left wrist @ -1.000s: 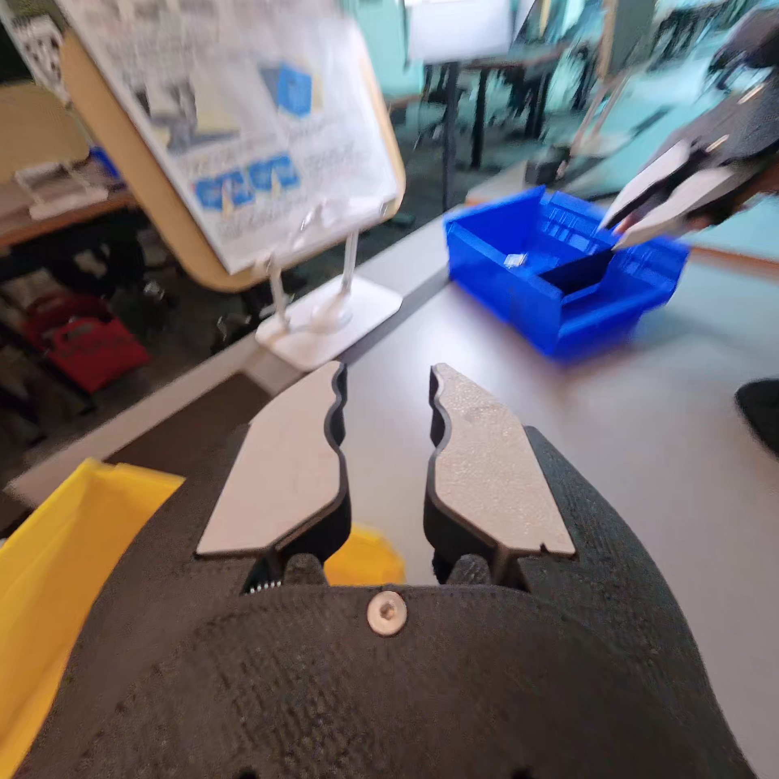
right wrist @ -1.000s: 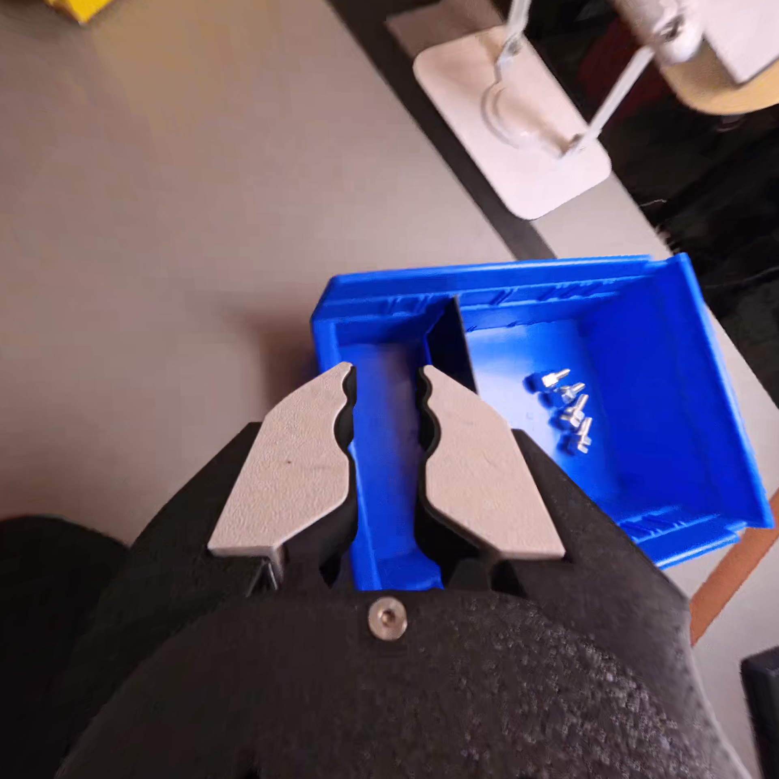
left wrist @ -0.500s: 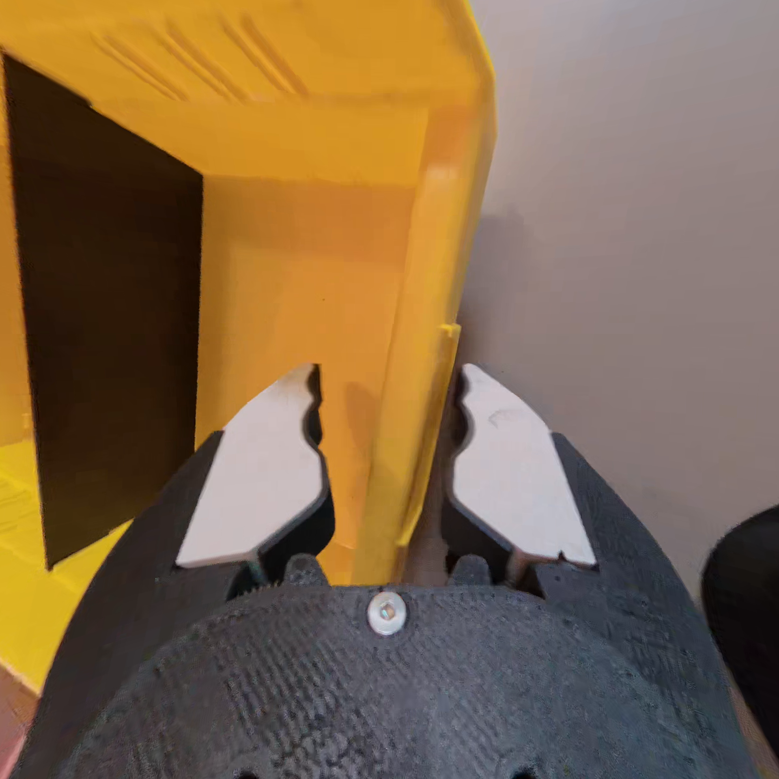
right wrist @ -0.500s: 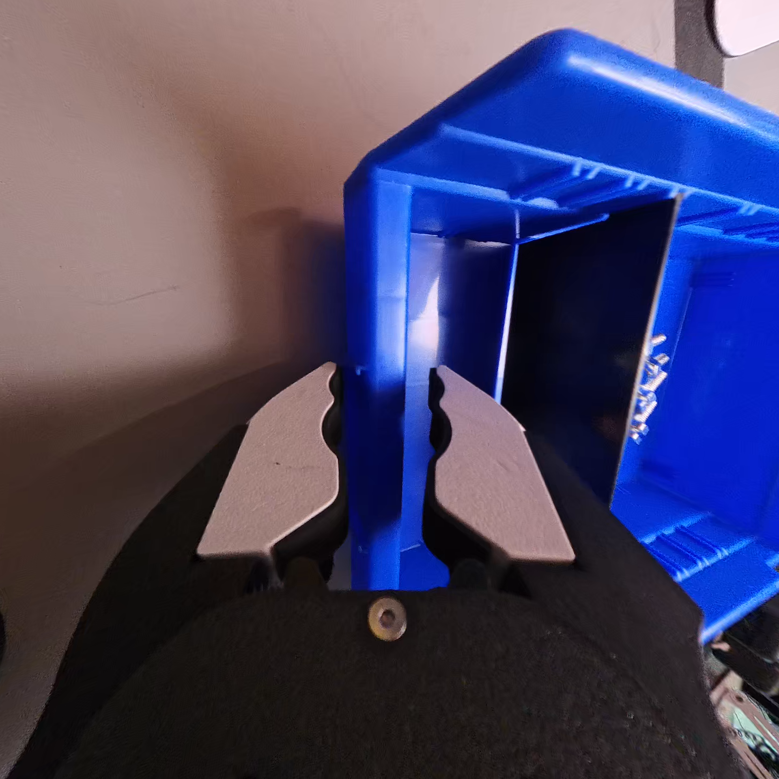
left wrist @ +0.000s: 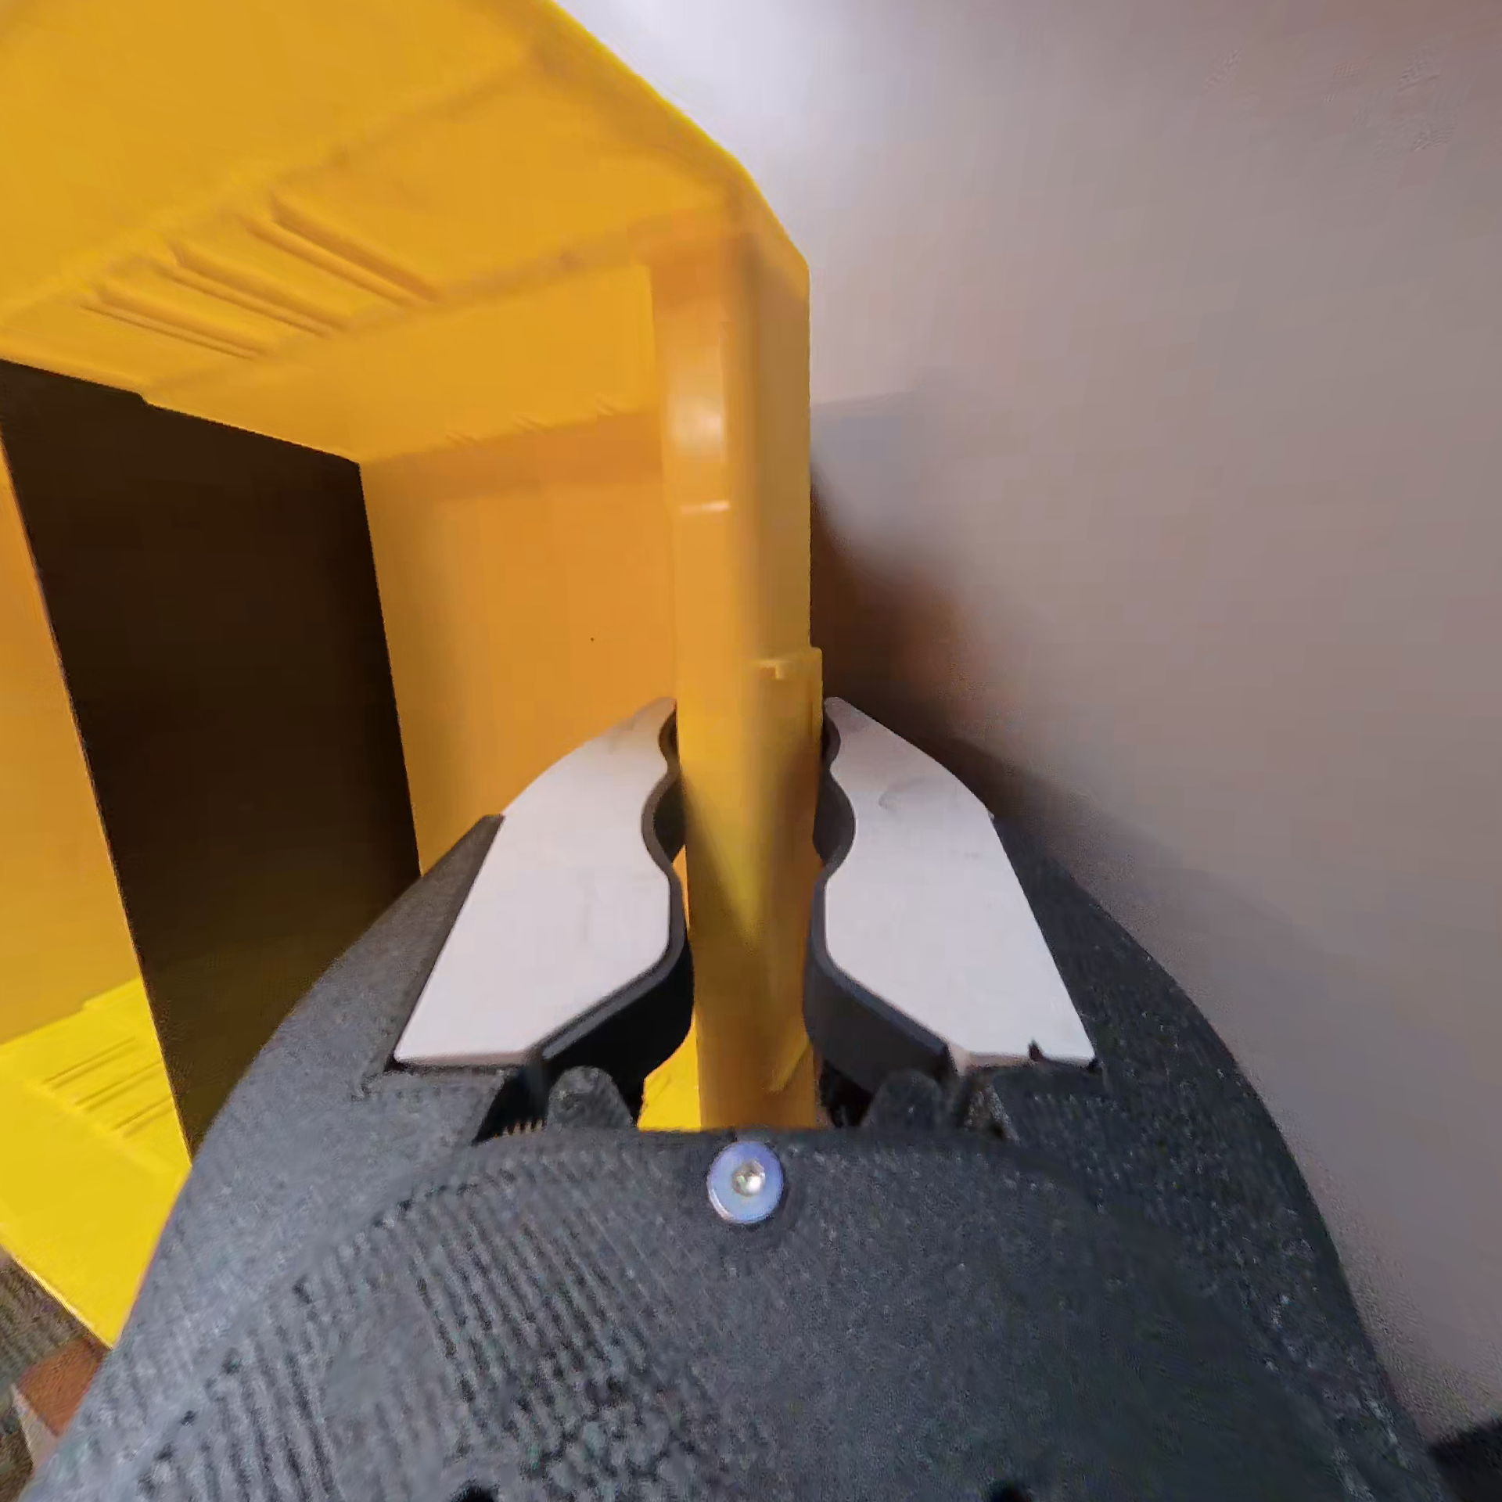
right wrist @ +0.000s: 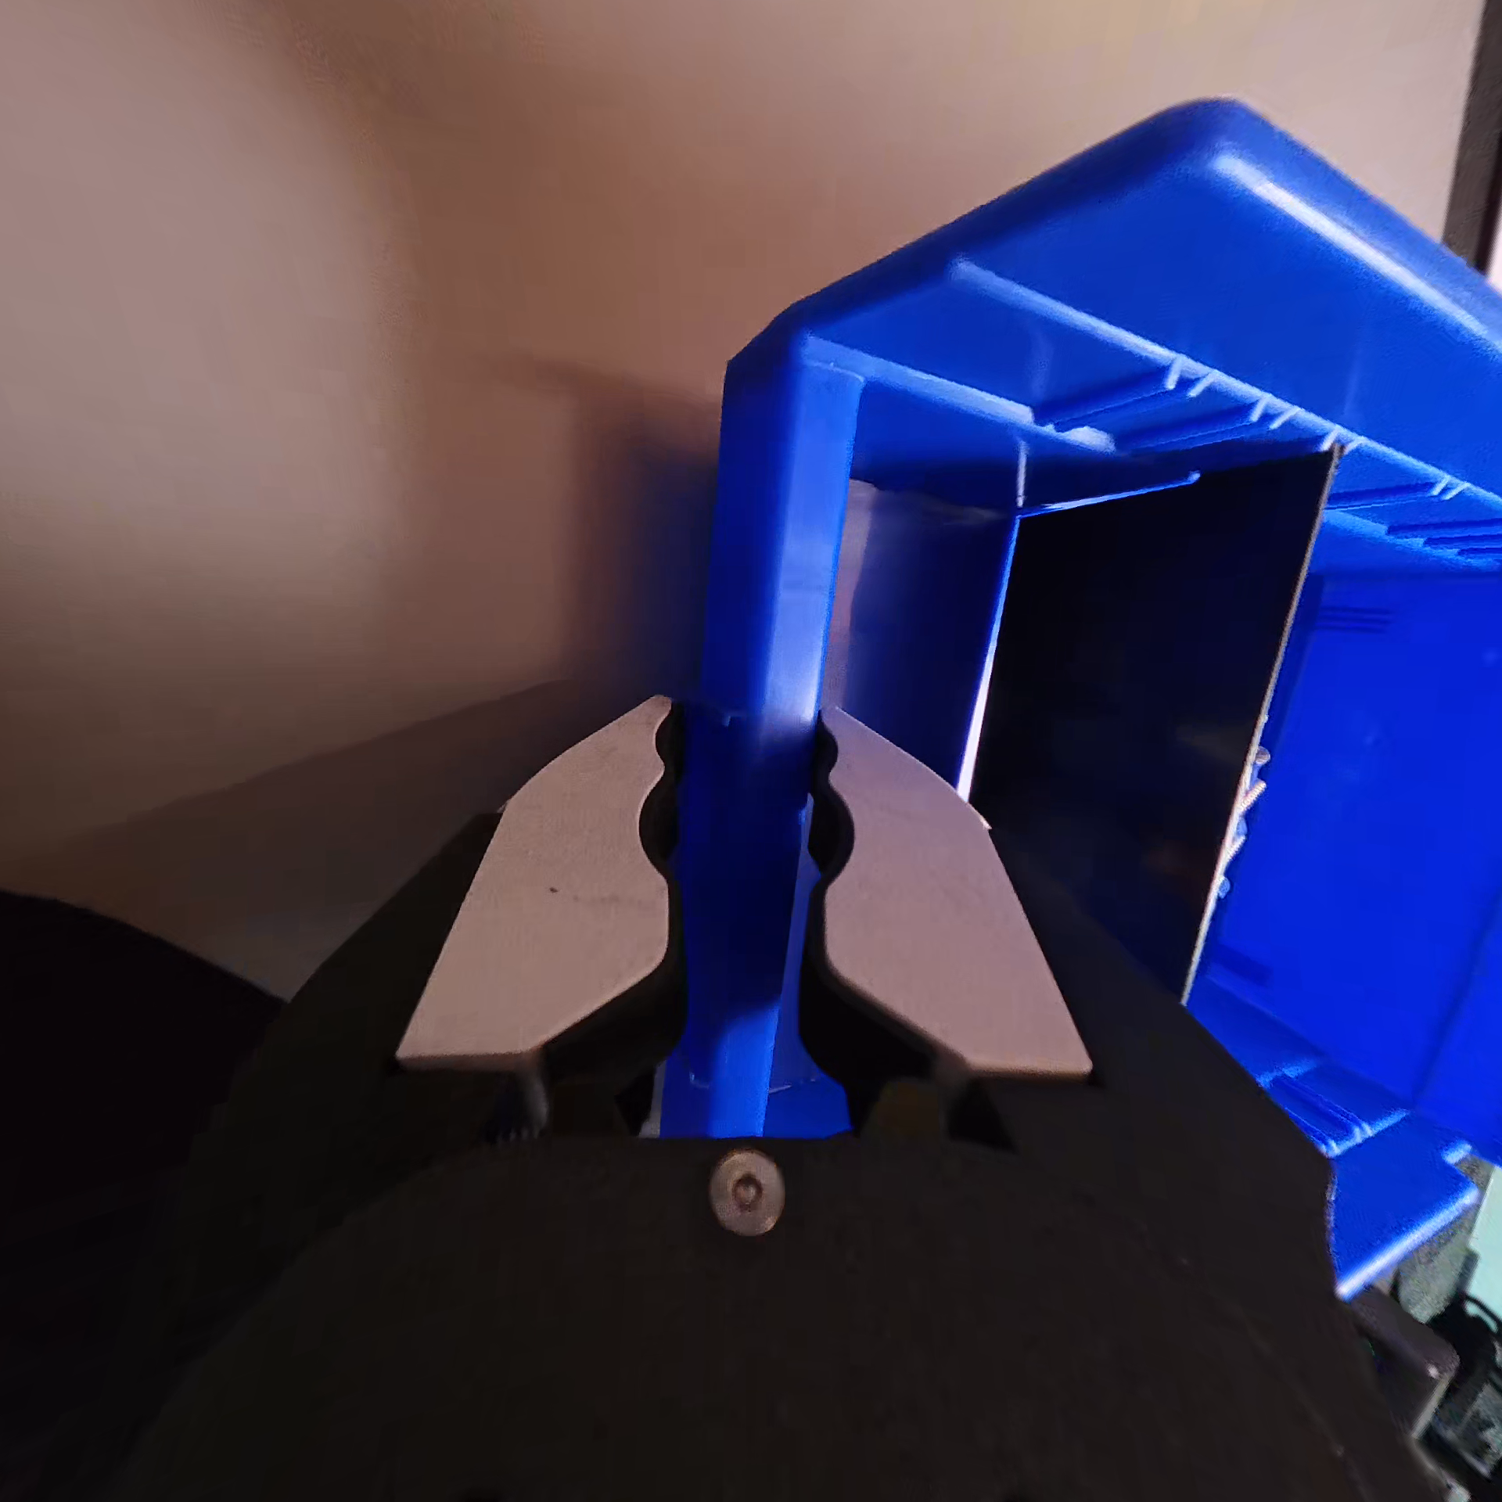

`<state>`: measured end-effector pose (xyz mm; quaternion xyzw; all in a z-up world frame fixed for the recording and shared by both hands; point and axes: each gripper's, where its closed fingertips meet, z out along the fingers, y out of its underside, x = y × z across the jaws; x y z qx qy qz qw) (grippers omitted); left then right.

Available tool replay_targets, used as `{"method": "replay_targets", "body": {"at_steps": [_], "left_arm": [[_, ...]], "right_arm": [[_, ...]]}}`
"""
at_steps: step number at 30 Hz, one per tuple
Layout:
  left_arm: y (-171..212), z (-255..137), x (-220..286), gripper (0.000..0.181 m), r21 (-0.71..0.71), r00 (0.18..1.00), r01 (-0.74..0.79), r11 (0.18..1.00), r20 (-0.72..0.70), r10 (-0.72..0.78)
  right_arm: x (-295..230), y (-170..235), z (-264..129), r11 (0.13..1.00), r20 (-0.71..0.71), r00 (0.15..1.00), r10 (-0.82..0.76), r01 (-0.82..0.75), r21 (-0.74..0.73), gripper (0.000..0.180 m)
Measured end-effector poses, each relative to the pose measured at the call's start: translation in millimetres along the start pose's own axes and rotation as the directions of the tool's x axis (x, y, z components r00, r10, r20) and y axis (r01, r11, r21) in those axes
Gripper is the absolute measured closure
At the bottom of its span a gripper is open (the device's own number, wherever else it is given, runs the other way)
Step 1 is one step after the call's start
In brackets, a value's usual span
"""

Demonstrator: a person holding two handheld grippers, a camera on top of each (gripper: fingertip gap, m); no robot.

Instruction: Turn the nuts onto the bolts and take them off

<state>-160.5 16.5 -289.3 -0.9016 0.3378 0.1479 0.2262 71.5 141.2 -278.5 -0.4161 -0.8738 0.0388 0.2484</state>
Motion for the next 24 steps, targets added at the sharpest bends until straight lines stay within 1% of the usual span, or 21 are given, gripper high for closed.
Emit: {"method": "replay_targets", "body": {"at_steps": [4,5,6,8,9,10,11,12,13,14,15,16,17,18,19,21,23,24], "left_arm": [[-58.0,17.8,3.9,0.149,0.075,0.995,-0.101,0.992,-0.008,0.101],[-68.0,21.3,1.6,0.148,0.089,0.993,-0.117,0.989,0.006,0.117],[-75.1,22.9,-1.9,0.146,0.101,0.992,-0.125,0.987,0.027,0.123],[-87.7,15.4,-6.1,0.139,0.164,0.995,-0.088,0.983,0.052,0.080],[-94.2,5.2,-5.8,0.137,0.225,0.998,-0.046,0.973,0.052,0.035],[-98.8,-7.1,-5.9,0.139,0.289,0.998,-0.003,0.957,0.059,-0.015],[-103.4,-21.4,-3.3,0.139,0.366,0.996,0.048,0.929,0.048,-0.071],[-108.4,-36.1,3.7,0.139,0.443,0.990,0.127,0.888,-0.005,-0.140],[-113.7,-49.9,14.8,0.139,0.505,0.972,0.232,0.831,-0.096,-0.213],[-118.9,-61.9,29.0,0.138,0.538,0.936,0.351,0.767,-0.210,-0.282],[-123.9,-71.3,44.8,0.136,0.541,0.887,0.459,0.705,-0.317,-0.335],[-128.9,-78.2,60.3,0.134,0.534,0.841,0.538,0.652,-0.394,-0.372],[-134.0,-82.1,73.5,0.134,0.529,0.803,0.593,0.607,-0.435,-0.406],[-139.0,-82.5,83.6,0.134,0.525,0.772,0.635,0.566,-0.450,-0.449],[-145.7,-81.3,92.4,0.133,0.525,0.743,0.669,0.526,-0.463,-0.483],[-161.5,-74.0,102.6,0.131,0.528,0.695,0.716,0.457,-0.471,-0.543],[-179.3,-65.3,108.3,0.130,0.521,0.662,0.743,0.421,-0.479,-0.576],[-187.8,-60.4,110.5,0.131,0.520,0.660,0.743,0.420,-0.471,-0.585]], "right_arm": [[-37.6,-21.5,-13.0,0.997,-0.009,0.998,-0.070,0.070,0.019,0.150],[-45.8,-27.2,-19.4,0.996,-0.030,0.997,-0.078,0.079,0.034,0.150],[-52.9,-36.3,-30.0,0.994,-0.050,0.997,-0.063,0.067,0.083,0.150],[-68.0,-52.4,-60.9,0.975,-0.032,0.999,0.031,-0.023,0.222,0.149],[-69.9,-57.2,-80.4,0.947,-0.023,0.994,0.107,-0.095,0.307,0.149],[-66.8,-56.3,-100.0,0.906,-0.021,0.979,0.202,-0.179,0.383,0.150],[-59.5,-48.3,-117.8,0.855,-0.029,0.951,0.307,-0.262,0.447,0.150],[-48.9,-33.6,-133.7,0.796,-0.057,0.905,0.421,-0.339,0.501,0.150],[-36.8,-12.9,-147.7,0.729,-0.095,0.837,0.538,-0.406,0.551,0.151],[-26.7,11.0,-159.5,0.652,-0.124,0.750,0.649,-0.465,0.598,0.152],[-19.8,35.8,-167.8,0.572,-0.142,0.652,0.744,-0.514,0.639,0.152],[-17.5,59.8,-169.9,0.505,-0.155,0.557,0.816,-0.556,0.660,0.152],[-20.6,78.1,-165.6,0.462,-0.160,0.489,0.857,-0.596,0.657,0.147],[-26.2,87.8,-157.7,0.438,-0.160,0.450,0.879,-0.627,0.644,0.141],[-30.1,90.0,-148.7,0.426,-0.159,0.431,0.888,-0.642,0.637,0.139],[-31.7,86.7,-125.4,0.435,-0.168,0.427,0.889,-0.667,0.605,0.134],[-30.1,80.6,-102.6,0.422,-0.137,0.423,0.896,-0.712,0.561,0.131],[-27.7,77.4,-95.9,0.398,-0.114,0.408,0.906,-0.728,0.558,0.133]]}}
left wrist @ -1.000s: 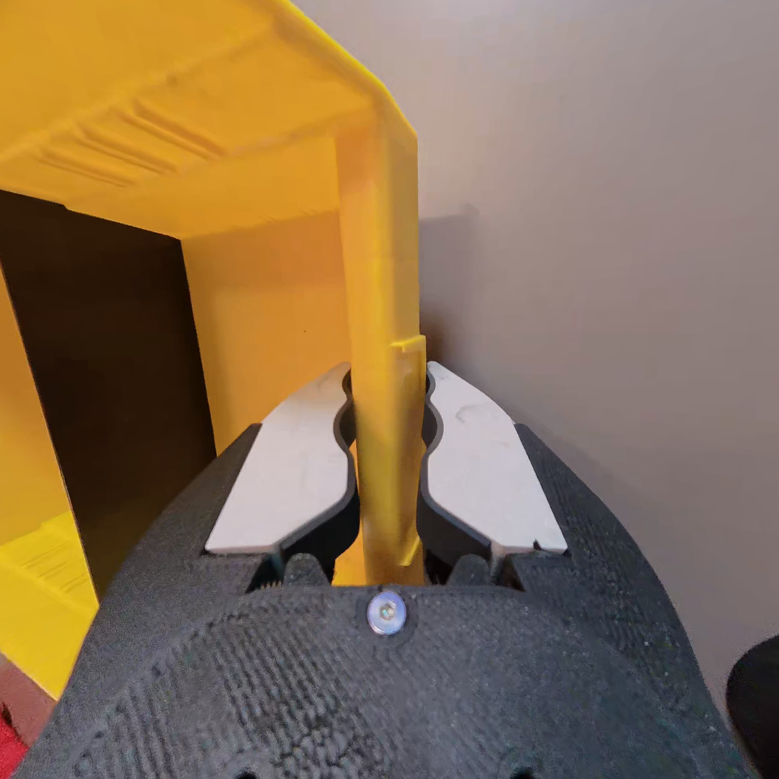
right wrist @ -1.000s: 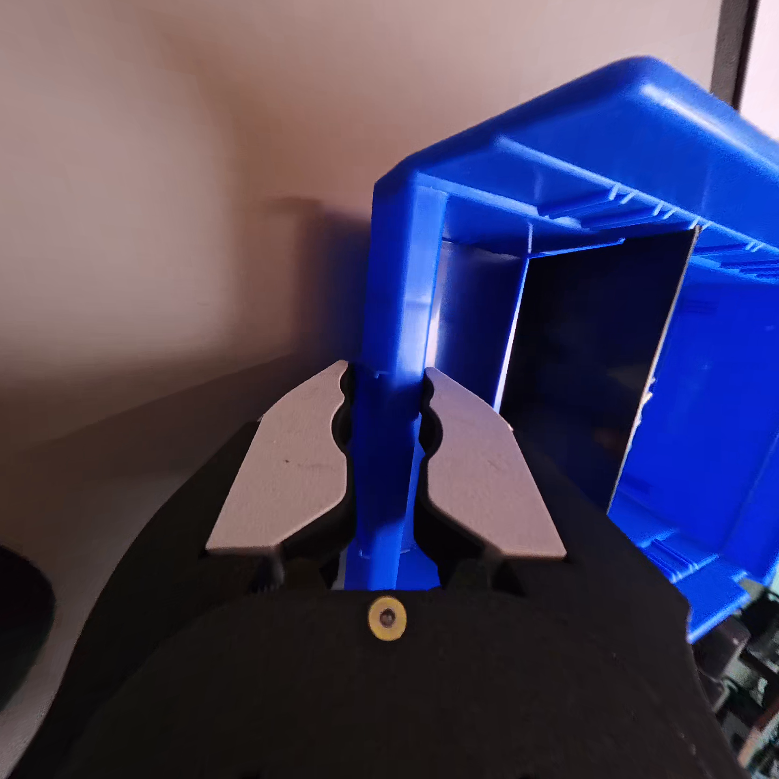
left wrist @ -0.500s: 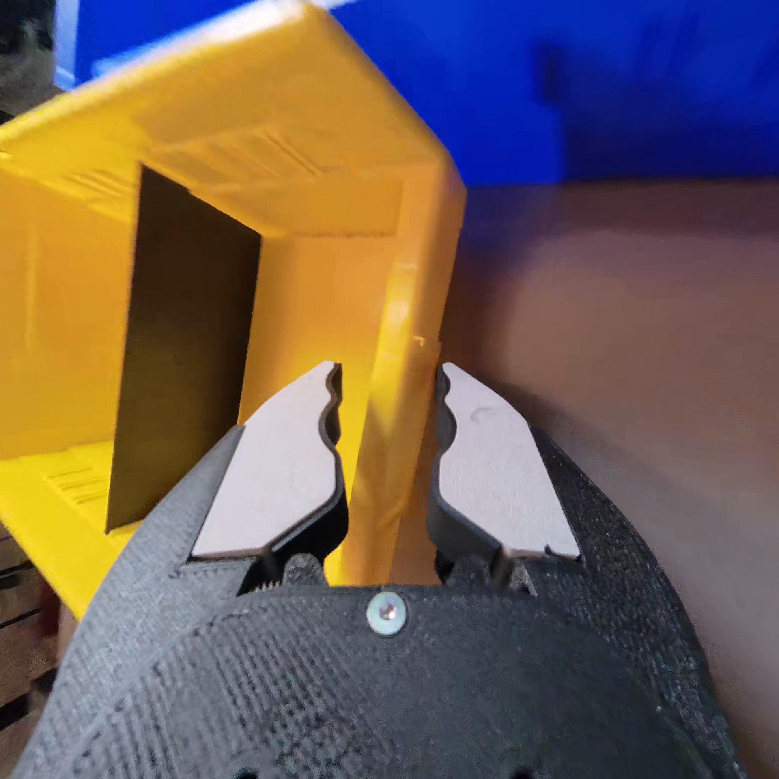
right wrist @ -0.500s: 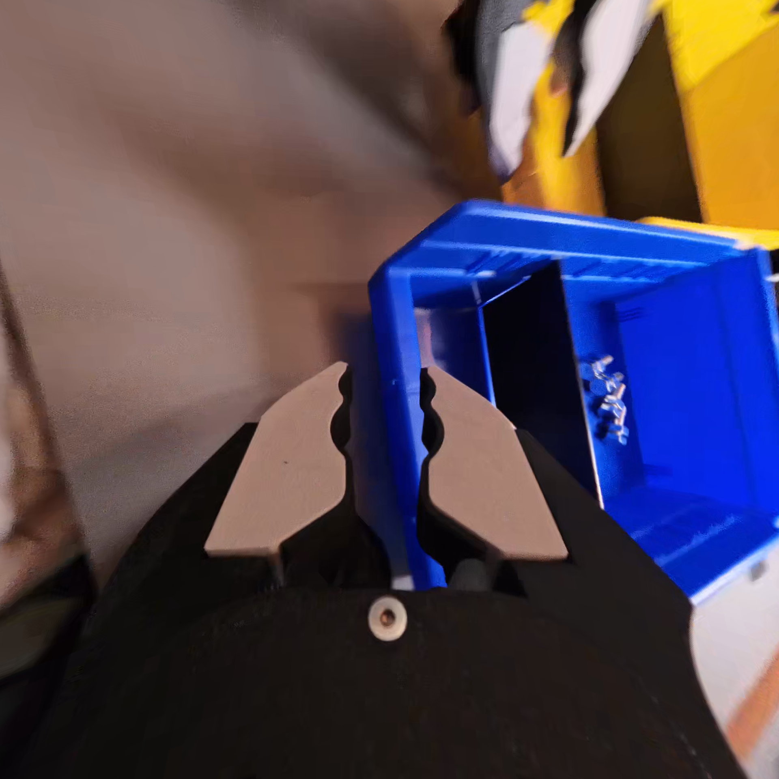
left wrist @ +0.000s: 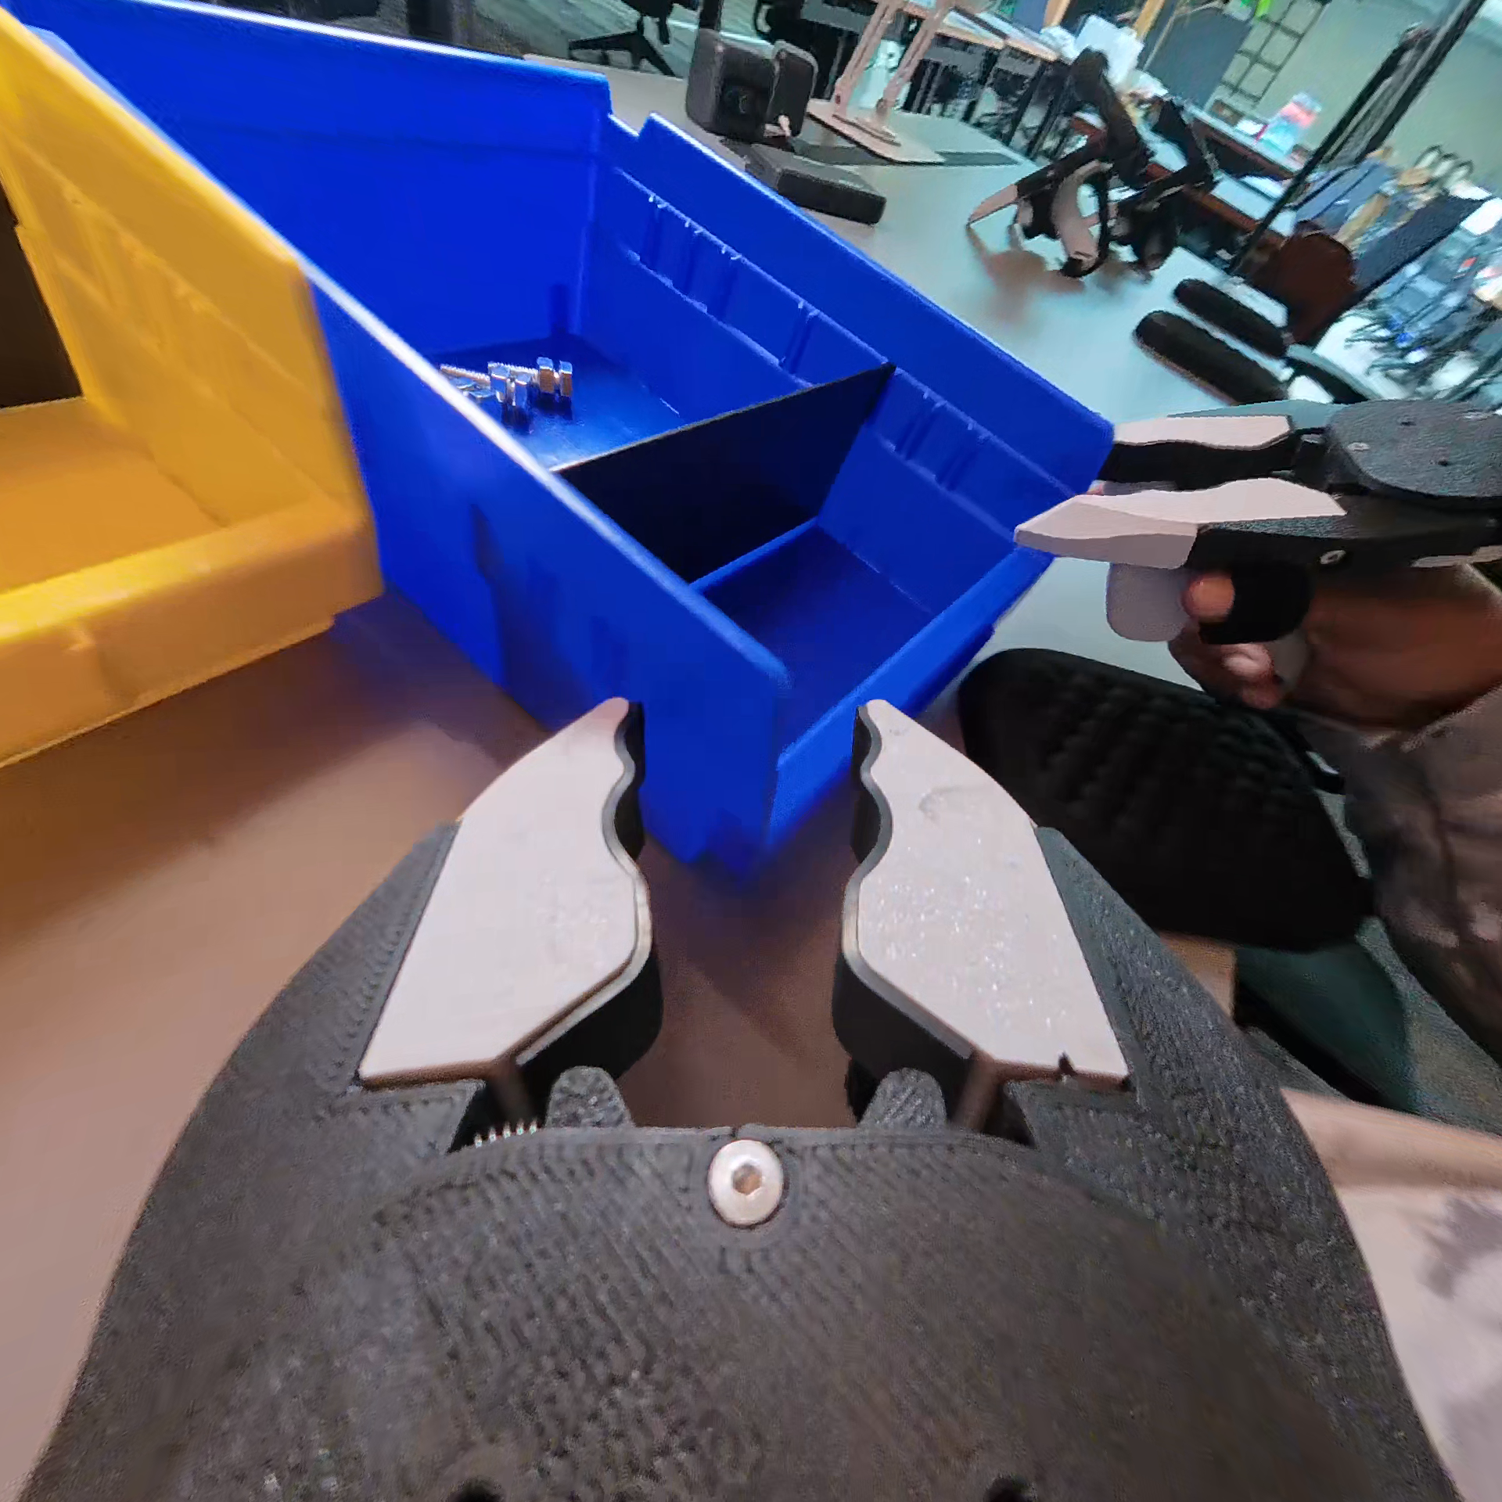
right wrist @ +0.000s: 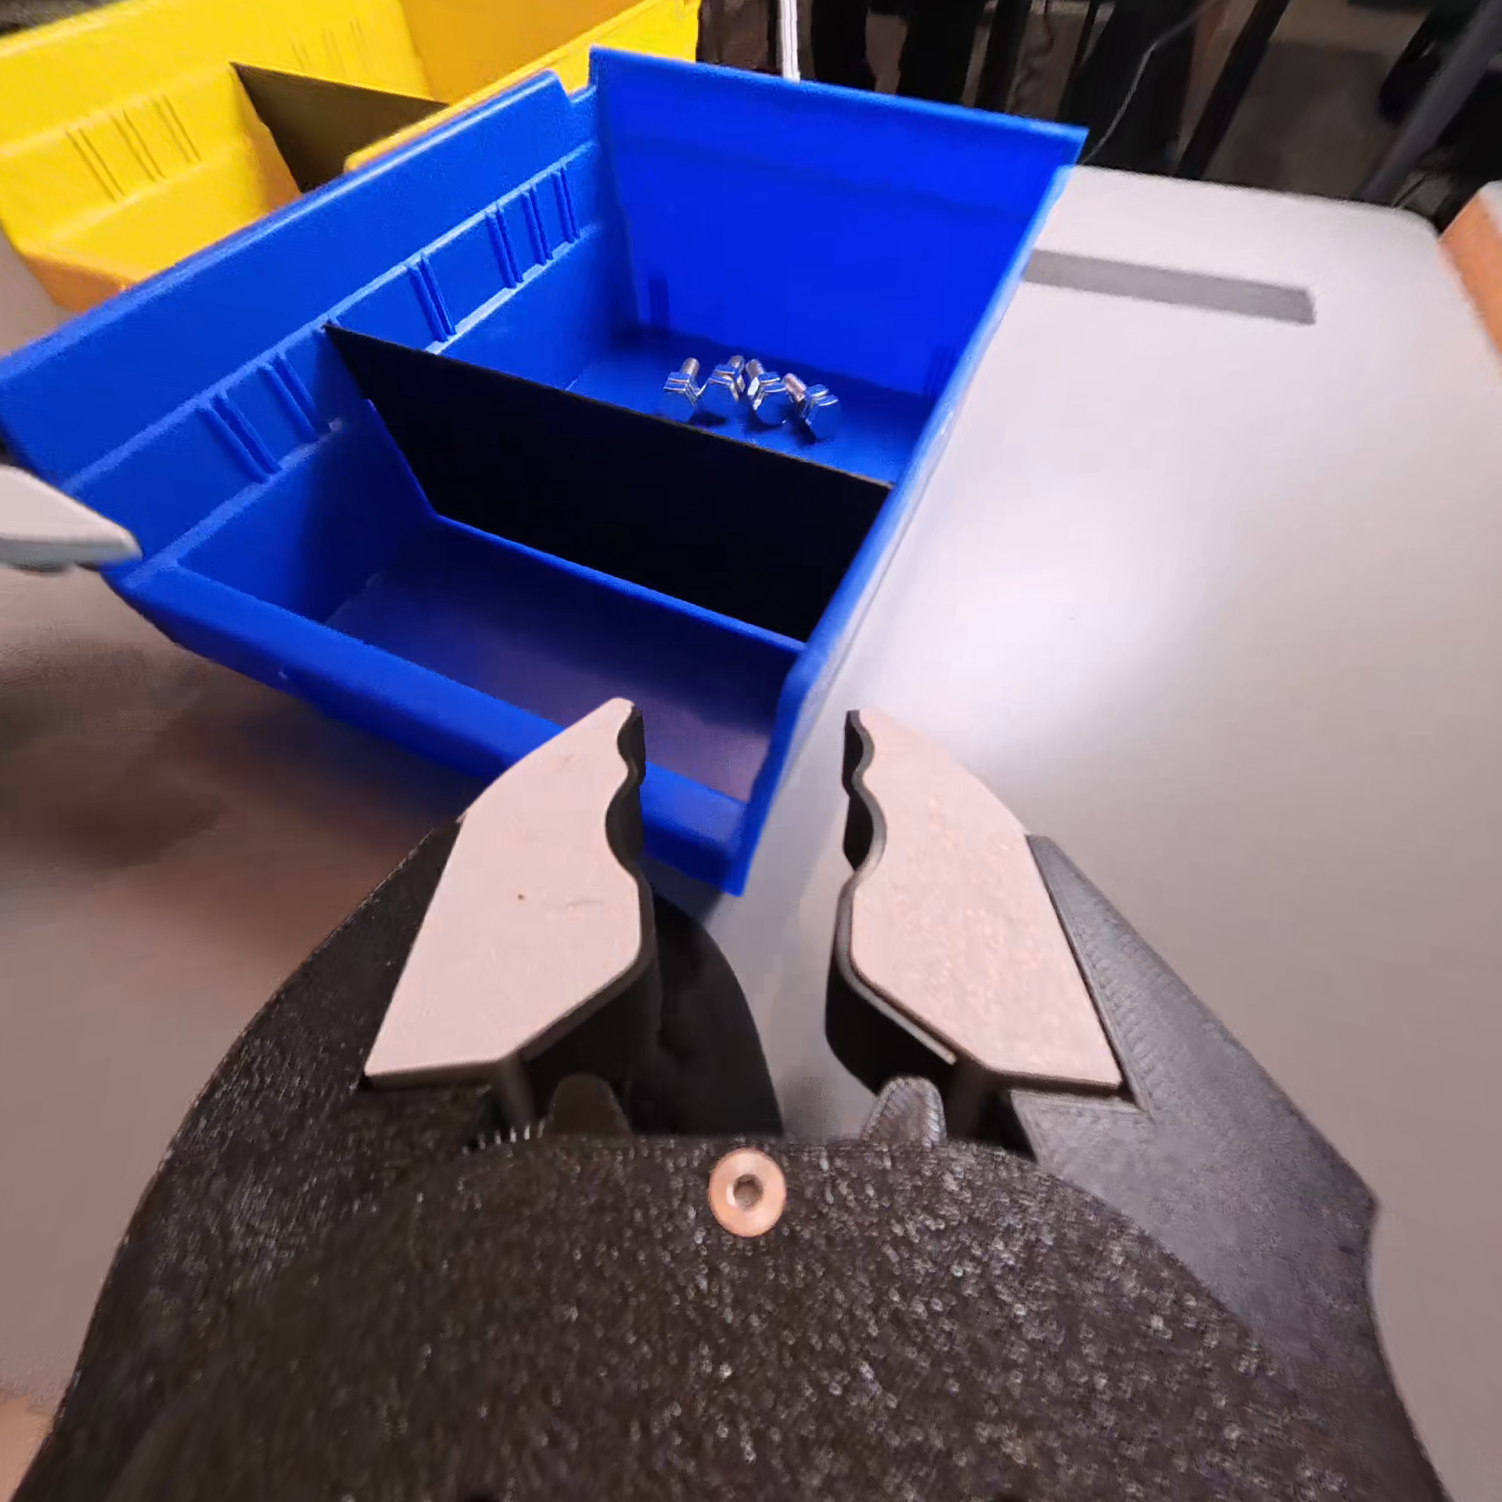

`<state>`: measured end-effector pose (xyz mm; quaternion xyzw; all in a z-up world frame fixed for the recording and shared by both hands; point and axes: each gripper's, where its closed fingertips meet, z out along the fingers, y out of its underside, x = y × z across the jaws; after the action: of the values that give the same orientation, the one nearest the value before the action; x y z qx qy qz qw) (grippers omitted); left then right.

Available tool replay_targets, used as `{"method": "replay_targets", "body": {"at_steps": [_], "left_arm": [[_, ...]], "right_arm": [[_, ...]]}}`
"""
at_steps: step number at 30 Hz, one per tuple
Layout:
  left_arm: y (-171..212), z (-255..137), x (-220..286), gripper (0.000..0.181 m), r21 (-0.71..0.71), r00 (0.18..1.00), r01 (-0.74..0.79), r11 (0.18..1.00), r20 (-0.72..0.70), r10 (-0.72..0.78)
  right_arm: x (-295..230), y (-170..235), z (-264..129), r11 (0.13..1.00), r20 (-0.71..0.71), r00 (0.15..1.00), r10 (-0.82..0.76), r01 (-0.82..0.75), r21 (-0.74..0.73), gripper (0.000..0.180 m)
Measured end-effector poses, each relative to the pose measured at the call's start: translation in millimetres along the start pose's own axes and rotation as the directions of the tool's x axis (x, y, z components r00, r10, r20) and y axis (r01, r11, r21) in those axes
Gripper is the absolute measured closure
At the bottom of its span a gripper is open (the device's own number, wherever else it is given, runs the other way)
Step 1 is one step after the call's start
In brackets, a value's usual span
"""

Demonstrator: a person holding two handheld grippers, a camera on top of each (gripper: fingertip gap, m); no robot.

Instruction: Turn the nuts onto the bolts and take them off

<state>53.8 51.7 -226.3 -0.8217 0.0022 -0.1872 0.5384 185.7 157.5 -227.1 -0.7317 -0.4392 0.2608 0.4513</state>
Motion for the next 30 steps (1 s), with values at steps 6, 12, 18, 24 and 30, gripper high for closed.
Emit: {"method": "replay_targets", "body": {"at_steps": [6,12,18,24,30], "left_arm": [[-9.5,21.8,-27.2,0.152,0.036,0.947,-0.158,0.987,0.288,0.141],[-38.6,16.5,-14.0,0.161,0.082,0.936,-0.248,0.965,0.279,0.217],[-82.6,-9.9,7.6,0.164,0.160,0.932,-0.302,0.940,0.256,0.256],[-137.1,-98.4,2.6,0.166,0.267,0.885,-0.375,0.888,0.388,0.258],[-155.2,-221.7,-36.7,0.167,0.354,0.798,-0.403,0.844,0.587,0.135]], "right_arm": [[22.9,-6.6,14.7,0.999,-0.170,0.985,0.005,0.001,0.038,0.173],[24.4,-33.8,-16.3,0.986,-0.285,0.958,-0.023,0.068,0.150,0.174],[11.2,-103.9,-66.0,0.943,-0.342,0.938,-0.050,0.157,0.293,0.173],[-52.9,-185.0,-87.5,0.858,-0.217,0.973,-0.082,0.180,0.481,0.170],[-152.5,-236.6,-46.6,0.791,0.030,0.991,-0.129,0.085,0.606,0.169]]}}
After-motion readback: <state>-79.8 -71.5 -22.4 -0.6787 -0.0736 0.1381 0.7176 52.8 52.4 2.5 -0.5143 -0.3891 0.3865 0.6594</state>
